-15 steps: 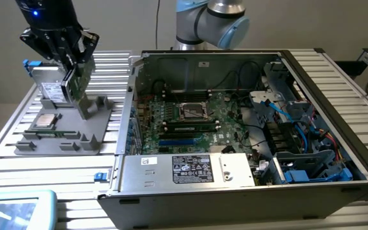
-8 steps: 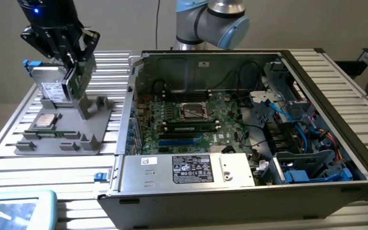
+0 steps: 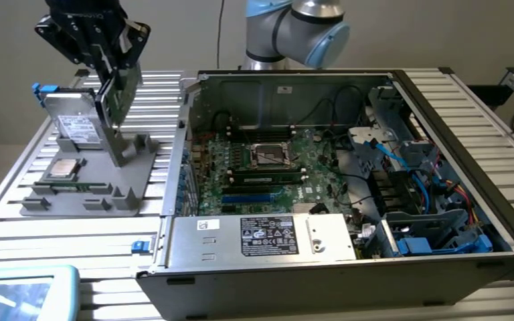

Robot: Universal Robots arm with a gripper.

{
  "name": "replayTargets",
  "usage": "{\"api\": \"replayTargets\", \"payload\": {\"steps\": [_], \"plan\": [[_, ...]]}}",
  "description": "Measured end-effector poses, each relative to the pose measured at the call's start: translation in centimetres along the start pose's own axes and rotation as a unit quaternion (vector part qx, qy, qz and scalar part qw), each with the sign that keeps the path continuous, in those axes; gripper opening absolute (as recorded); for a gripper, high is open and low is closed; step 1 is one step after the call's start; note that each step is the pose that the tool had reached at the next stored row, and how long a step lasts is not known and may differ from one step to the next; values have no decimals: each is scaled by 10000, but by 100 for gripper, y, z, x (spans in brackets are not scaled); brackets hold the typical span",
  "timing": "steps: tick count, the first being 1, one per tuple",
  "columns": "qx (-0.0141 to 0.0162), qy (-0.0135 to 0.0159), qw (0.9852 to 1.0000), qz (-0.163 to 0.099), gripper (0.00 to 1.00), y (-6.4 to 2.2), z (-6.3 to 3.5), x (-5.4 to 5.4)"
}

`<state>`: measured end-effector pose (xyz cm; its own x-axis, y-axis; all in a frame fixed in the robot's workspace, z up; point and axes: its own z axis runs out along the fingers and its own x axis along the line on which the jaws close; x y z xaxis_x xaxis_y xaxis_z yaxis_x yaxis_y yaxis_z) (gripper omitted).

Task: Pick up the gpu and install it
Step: 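Pick up the gpu and move the gpu toward the slot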

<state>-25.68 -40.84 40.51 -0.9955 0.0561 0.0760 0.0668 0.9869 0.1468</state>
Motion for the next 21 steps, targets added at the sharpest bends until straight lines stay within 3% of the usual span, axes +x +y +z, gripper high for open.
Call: {"api": "replayTargets", "payload": {"steps": [11, 21], "plan": [[0, 0, 10000, 0, 27, 62, -255, -391], [0, 0, 10000, 0, 27, 102, -355, -834]]}}
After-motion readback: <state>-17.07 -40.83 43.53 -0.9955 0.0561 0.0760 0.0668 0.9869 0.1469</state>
